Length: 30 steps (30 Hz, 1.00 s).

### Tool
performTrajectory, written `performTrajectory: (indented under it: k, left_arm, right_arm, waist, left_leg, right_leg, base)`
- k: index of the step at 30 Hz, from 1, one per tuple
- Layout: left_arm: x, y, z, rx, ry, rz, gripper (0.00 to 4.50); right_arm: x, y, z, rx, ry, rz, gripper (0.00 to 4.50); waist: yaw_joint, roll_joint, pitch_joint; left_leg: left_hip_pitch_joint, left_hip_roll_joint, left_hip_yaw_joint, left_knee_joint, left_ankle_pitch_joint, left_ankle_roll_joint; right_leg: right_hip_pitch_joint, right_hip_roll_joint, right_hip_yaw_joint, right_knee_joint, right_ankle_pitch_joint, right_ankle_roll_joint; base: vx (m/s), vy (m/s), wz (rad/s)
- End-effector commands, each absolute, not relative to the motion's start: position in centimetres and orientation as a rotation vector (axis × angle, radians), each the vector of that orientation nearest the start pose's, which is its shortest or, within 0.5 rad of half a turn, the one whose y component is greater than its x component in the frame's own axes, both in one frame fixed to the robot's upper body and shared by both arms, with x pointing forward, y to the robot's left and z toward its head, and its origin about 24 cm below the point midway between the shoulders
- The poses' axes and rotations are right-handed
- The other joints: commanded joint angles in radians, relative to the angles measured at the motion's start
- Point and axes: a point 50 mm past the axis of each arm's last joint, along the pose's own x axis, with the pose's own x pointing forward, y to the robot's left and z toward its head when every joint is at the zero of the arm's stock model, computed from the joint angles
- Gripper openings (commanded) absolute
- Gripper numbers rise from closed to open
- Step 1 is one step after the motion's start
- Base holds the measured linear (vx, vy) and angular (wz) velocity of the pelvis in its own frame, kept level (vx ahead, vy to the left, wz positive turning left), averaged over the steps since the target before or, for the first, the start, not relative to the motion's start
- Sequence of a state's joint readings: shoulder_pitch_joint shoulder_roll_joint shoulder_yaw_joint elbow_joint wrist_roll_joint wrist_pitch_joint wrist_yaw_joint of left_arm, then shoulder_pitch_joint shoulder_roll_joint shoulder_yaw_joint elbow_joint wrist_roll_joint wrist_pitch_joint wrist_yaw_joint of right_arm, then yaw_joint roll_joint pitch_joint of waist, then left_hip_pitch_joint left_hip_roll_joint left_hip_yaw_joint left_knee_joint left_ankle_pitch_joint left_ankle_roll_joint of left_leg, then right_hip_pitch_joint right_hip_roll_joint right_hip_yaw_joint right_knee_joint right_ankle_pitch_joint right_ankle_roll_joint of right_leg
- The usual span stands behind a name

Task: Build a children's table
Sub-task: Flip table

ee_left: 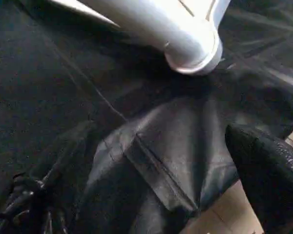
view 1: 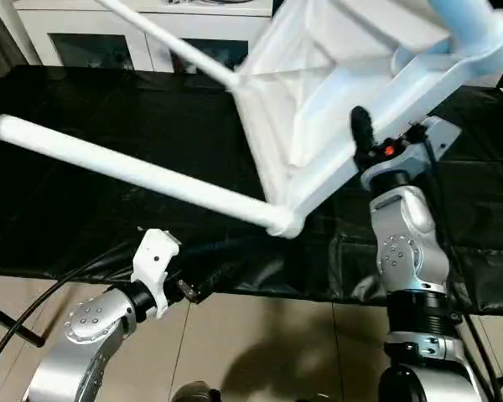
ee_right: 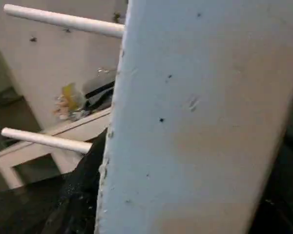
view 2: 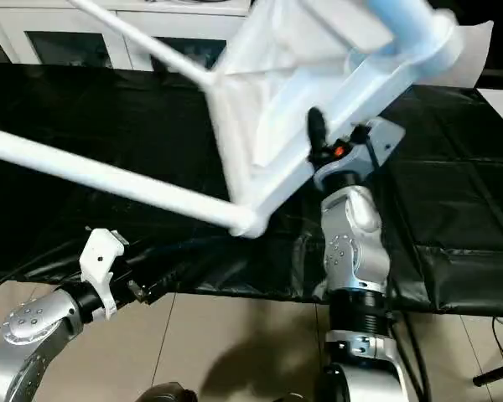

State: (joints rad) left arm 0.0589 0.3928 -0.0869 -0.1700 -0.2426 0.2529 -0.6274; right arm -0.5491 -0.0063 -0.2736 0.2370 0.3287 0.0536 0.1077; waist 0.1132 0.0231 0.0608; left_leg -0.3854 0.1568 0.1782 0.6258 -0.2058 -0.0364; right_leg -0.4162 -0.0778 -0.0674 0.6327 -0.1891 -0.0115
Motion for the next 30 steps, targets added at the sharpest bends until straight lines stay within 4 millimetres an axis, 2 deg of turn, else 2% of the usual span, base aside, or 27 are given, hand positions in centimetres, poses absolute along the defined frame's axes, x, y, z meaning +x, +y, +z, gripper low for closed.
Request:
performTrajectory:
  k: [1,9,10,15,19,25,27,30]
  left_arm:
    - [23.0,16.7,5.0,0.106,0.201,-0.743,4.50]
    - [23.3,17.3,5.5,0.124,0.179,-0.736,4.50]
    - [23.4,17.4,5.7,0.127,0.177,-0.735,4.50]
    - [23.7,17.9,6.4,0.171,0.145,-0.739,4.50]
    - [24.1,17.8,7.0,0.198,0.114,-0.738,4.50]
    - [24.5,16.3,9.1,0.283,0.046,-0.773,4.50]
    - [24.6,16.1,9.8,0.295,0.025,-0.776,4.50]
    - [24.7,15.9,10.5,0.302,0.004,-0.777,4.50]
  right_arm:
    - [34.0,-17.8,16.3,0.302,-0.398,-0.019,2.01]
    - [34.0,-17.4,16.6,0.204,-0.394,-0.025,2.01]
    - [34.0,-17.3,16.7,0.191,-0.392,-0.024,2.01]
    - [34.2,-16.8,16.8,0.079,-0.367,-0.034,2.01]
    - [34.3,-16.7,16.8,0.035,-0.351,-0.053,2.01]
    - [34.4,-15.8,16.7,0.006,-0.335,-0.044,1.99]
    - [34.5,-15.2,16.6,0.010,-0.324,-0.016,1.99]
    - [34.6,-14.9,16.5,0.006,-0.313,-0.003,1.98]
  waist:
    - [-0.011,-0.004,-0.070]
    - [-0.014,-0.006,-0.071]
    - [-0.016,-0.011,-0.071]
    - [-0.023,-0.008,-0.071]
    - [-0.025,-0.007,-0.071]
    - [-0.025,-0.011,-0.072]
    - [-0.025,-0.017,-0.072]
    - [-0.028,-0.015,-0.072]
  left_leg:
    - [0.021,0.062,-0.021,-0.088,-0.141,-0.003]
    - [0.019,0.060,-0.022,-0.087,-0.145,-0.004]
    - [0.017,0.060,-0.021,-0.087,-0.138,-0.002]
    - [0.018,0.058,-0.021,-0.086,-0.130,0.005]
    - [0.023,0.060,-0.022,-0.088,-0.160,-0.008]
    - [0.023,0.061,-0.024,-0.090,-0.172,-0.020]
    - [0.022,0.061,-0.023,-0.089,-0.167,-0.019]
    - [0.022,0.060,-0.023,-0.088,-0.158,-0.017]
  right_leg:
    - [0.046,-0.065,0.056,-0.072,-0.188,-0.145]
    - [0.047,-0.064,0.057,-0.071,-0.186,-0.135]
    - [0.048,-0.063,0.056,-0.071,-0.180,-0.135]
    - [0.048,-0.062,0.056,-0.070,-0.176,-0.140]
    - [0.045,-0.060,0.056,-0.072,-0.192,-0.138]
    - [0.048,-0.062,0.057,-0.068,-0.166,-0.134]
    - [0.051,-0.064,0.057,-0.068,-0.164,-0.137]
    - [0.050,-0.061,0.056,-0.065,-0.147,-0.141]
  base:
    - [0.000,0.000,0.00]
    - [0.000,0.000,0.00]
    - [0.000,0.000,0.00]
    - [0.000,0.000,0.00]
    - [0.000,0.000,0.00]
    - [0.000,0.000,0.00]
    - [0.000,0.000,0.00]
    - [0.000,0.000,0.00]
